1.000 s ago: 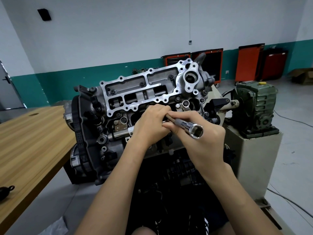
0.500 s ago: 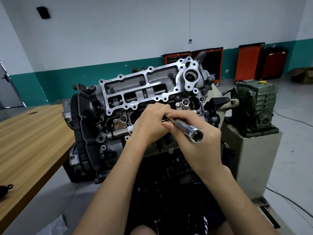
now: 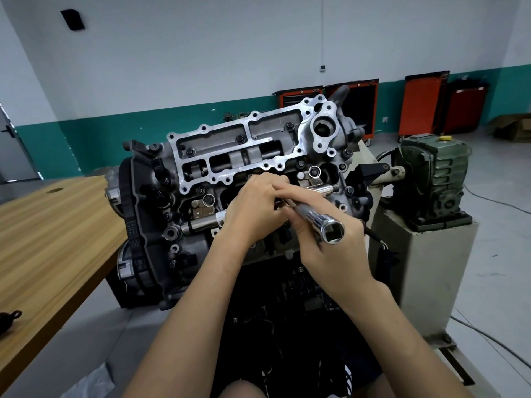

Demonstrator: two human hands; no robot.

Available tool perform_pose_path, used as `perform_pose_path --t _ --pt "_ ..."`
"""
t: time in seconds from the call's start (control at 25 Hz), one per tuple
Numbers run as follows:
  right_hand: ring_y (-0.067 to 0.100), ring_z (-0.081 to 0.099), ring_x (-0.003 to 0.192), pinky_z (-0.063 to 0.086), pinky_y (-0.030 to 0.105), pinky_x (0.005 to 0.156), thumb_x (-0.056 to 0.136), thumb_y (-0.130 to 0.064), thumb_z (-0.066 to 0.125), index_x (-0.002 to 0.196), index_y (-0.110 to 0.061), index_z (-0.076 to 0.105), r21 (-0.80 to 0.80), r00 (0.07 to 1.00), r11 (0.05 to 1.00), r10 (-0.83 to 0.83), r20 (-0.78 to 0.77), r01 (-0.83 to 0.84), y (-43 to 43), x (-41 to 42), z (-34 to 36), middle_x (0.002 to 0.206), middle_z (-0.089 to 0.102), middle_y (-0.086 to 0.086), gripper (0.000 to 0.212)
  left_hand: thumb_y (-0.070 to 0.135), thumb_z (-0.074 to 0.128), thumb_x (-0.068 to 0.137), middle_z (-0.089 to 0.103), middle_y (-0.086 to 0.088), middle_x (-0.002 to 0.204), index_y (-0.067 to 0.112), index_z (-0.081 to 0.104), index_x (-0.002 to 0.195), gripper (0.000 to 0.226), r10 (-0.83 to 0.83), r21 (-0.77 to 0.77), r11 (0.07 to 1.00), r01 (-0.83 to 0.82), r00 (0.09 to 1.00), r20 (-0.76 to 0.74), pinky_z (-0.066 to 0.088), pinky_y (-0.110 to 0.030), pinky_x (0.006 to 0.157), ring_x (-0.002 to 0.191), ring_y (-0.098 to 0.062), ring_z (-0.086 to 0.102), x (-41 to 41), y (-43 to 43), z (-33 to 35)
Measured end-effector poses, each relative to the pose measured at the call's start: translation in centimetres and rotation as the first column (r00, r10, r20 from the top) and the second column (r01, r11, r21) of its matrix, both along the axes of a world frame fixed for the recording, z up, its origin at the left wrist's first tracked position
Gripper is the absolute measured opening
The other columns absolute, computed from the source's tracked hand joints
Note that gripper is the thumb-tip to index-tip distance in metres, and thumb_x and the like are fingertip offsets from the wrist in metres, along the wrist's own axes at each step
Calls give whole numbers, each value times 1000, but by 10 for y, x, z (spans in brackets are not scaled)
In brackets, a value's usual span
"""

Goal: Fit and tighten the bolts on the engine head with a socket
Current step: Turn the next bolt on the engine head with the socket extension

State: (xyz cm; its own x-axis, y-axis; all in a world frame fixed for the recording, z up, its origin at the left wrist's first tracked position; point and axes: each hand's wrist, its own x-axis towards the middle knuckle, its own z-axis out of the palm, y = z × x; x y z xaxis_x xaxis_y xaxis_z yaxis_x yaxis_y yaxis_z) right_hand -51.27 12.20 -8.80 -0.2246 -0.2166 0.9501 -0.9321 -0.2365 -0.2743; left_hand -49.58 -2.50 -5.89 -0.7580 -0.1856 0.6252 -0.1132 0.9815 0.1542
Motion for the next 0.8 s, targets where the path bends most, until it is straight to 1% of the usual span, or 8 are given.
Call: perform_pose_path --t 0.12,0.2,0.32,0.4,0.56,0.64,0.72,0.8 --pt "15 68 78 54 19 74 77 3 77 98 1 71 -70 997 994 -82 -6 82 1 -5 6 87 73 9 23 20 51 82 54 5 90 14 54 87 8 -22 -53 998 23 999 23 27 -19 63 89 -15 43 0 1 1" --pt "19 67 72 52 24 67 78 -9 78 95 -1 72 -115 996 990 -82 31 85 1 -5 7 84 73 7 20 21 53 82 54 5 89 15 53 85 6 -32 -49 998 34 999 29 30 -22 67 89 -16 45 1 2 2" --pt "13 66 95 53 23 86 82 7 69 106 5 68 -64 997 995 -82 4 82 -2 0 0 105 71 8 24 18 51 81 49 13 88 23 52 83 6 -36 18 999 36 999 -1 28 -19 63 90 -12 44 3 2 2" --pt "11 65 96 51 17 88 80 15 68 107 6 68 -42 993 993 -112 -32 111 -2 -1 0 104 71 9 29 16 52 81 51 11 90 21 55 88 9 -44 -3 999 44 999 -1 27 -20 68 92 -12 43 2 2 2" --pt "22 68 65 54 31 60 77 -13 79 93 1 72 -140 990 981 -124 70 132 4 -7 5 77 72 9 22 16 56 80 57 1 90 13 55 87 7 -56 -65 996 57 998 22 32 -24 74 89 -19 47 0 0 1" --pt "20 69 74 55 28 67 81 -14 75 95 2 70 -128 994 988 -81 77 91 3 -5 4 85 73 7 22 17 55 80 54 8 89 18 53 84 5 -58 -44 997 58 998 8 33 -22 71 88 -14 45 -1 0 0" --pt "16 67 93 53 22 85 84 3 68 105 5 67 -59 998 997 -55 31 57 -1 0 1 103 71 9 21 17 53 80 50 16 87 23 53 83 7 -40 17 999 40 999 -34 28 -13 62 84 -3 40 0 1 0" --pt "13 66 91 52 20 83 82 12 68 105 4 68 -27 997 997 -76 -5 76 -1 -2 2 101 72 8 25 17 52 80 52 12 87 18 56 86 7 -37 -1 999 37 999 -29 27 -11 64 85 -6 40 0 0 0"
